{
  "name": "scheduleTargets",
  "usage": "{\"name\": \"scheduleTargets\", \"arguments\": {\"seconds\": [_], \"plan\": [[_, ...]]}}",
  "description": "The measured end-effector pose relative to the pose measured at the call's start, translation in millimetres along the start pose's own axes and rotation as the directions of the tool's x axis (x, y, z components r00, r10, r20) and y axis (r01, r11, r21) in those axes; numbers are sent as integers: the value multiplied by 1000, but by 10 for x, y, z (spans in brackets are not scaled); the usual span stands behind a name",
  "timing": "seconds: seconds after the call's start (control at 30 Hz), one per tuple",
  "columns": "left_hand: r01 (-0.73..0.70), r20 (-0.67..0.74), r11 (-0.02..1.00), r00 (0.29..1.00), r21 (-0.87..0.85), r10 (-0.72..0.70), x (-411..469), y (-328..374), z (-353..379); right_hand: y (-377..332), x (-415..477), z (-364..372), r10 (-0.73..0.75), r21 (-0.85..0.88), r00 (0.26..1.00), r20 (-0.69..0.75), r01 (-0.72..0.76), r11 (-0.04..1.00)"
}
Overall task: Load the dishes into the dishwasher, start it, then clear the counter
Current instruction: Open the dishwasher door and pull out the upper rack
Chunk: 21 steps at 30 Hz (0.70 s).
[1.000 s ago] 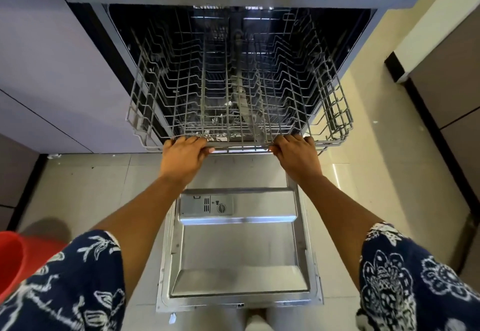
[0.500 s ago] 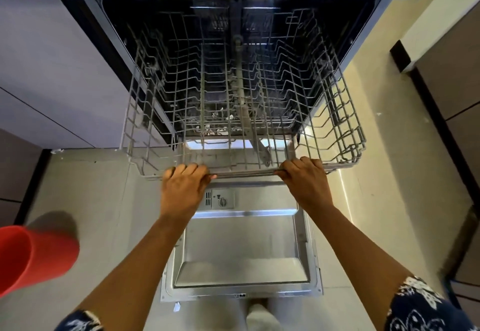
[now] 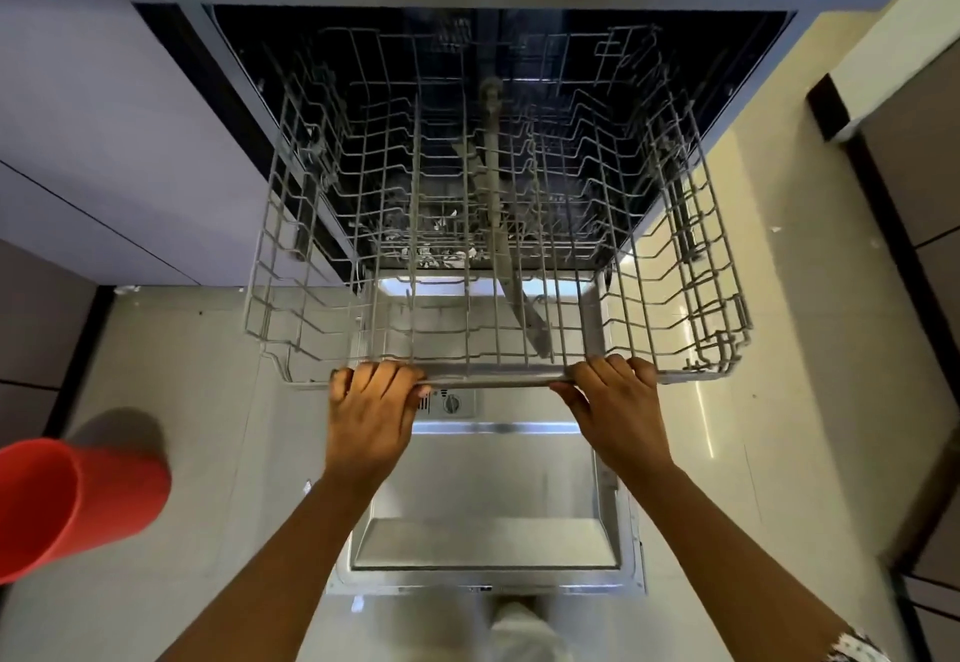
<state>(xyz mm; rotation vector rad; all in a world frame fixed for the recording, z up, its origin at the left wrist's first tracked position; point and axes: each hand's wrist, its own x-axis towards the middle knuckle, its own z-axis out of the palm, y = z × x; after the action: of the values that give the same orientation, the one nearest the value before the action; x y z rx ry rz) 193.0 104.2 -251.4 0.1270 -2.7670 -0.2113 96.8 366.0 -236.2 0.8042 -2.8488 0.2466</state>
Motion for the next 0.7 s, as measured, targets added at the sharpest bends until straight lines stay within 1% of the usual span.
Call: {"name": "scheduleTargets", "arguments": {"seconds": [0.1,0.17,0.23,0.33,0.4,0.47,0.53,0.57,0.63,0.7], "plan": [[9,-26,1000,1000,-6,-9,-162,57,11,-4,-135,14,10,8,1000,-26,-10,1000],[26,3,1000,1000,16,-26,-244,113,33,-32,-220,39,24,-2,1000,-11,-24,1000],[64,54,997,996,41,-66,-272,147,45,-96,-277,60,37,-30,999,-15,-38,999],[71,149,993,985,91,-84,-286,165,37,-152,-311,63,71,-47,997,25,-70,996],[89,235,992,966,91,-108,-290,204,-31,-171,-326,28,83,-62,995,63,-79,995],[119,361,990,922,76,-138,-216,233,-154,-186,-303,-67,106,-81,979,176,-93,992],[105,497,993,860,61,-121,-125,243,-293,-194,-283,-193,120,-88,940,319,-97,991],[94,566,994,817,59,-111,-58,244,-391,-196,-249,-286,109,-86,916,385,-82,993],[107,715,993,690,45,-107,54,231,-608,-214,-158,-501,92,-68,838,537,-65,996],[128,777,992,623,15,-92,97,242,-802,-263,-96,-686,89,-43,787,611,-79,996]]}}
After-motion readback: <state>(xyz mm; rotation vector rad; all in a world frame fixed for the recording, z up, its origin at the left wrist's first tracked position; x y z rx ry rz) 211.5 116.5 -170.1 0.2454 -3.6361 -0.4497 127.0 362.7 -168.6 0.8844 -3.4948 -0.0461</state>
